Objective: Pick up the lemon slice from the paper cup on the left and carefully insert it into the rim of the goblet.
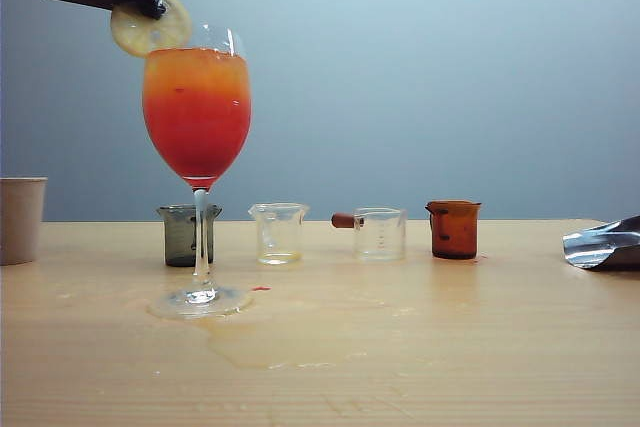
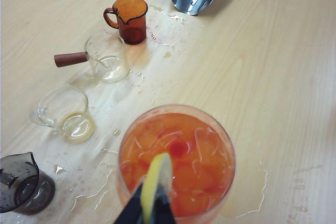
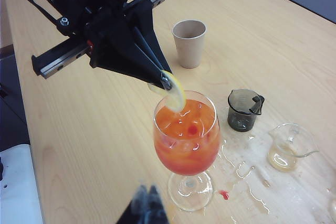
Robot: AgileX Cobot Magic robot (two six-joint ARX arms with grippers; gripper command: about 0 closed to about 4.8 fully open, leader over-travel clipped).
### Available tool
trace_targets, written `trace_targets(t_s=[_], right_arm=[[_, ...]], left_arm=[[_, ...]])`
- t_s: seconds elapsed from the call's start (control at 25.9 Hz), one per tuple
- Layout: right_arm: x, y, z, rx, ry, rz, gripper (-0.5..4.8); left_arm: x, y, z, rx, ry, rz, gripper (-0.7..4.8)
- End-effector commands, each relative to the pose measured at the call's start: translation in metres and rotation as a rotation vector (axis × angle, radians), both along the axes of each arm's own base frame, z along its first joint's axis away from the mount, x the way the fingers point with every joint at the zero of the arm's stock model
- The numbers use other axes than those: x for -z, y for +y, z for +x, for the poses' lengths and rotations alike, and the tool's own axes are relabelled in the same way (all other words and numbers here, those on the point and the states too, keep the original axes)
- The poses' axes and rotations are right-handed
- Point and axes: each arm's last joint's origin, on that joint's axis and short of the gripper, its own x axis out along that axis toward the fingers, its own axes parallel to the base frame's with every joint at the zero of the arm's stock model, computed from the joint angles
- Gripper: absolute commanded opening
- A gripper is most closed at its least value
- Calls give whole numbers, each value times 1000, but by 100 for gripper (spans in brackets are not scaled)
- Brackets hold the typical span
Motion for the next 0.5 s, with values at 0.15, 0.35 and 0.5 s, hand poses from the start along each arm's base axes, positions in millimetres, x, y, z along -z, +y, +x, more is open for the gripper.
trace_targets(t_s=[0.15, 0.35, 0.5], right_arm=[[-4, 0, 0, -1, -20, 17, -1], [-4, 0, 0, -1, -20, 17, -1], [-4, 0, 0, -1, -20, 17, -1]], left_arm=[[-1, 0, -1, 5, 1, -9, -6], [0, 0, 0, 1, 13, -4, -6], [4, 1, 1, -13, 37, 16, -6]])
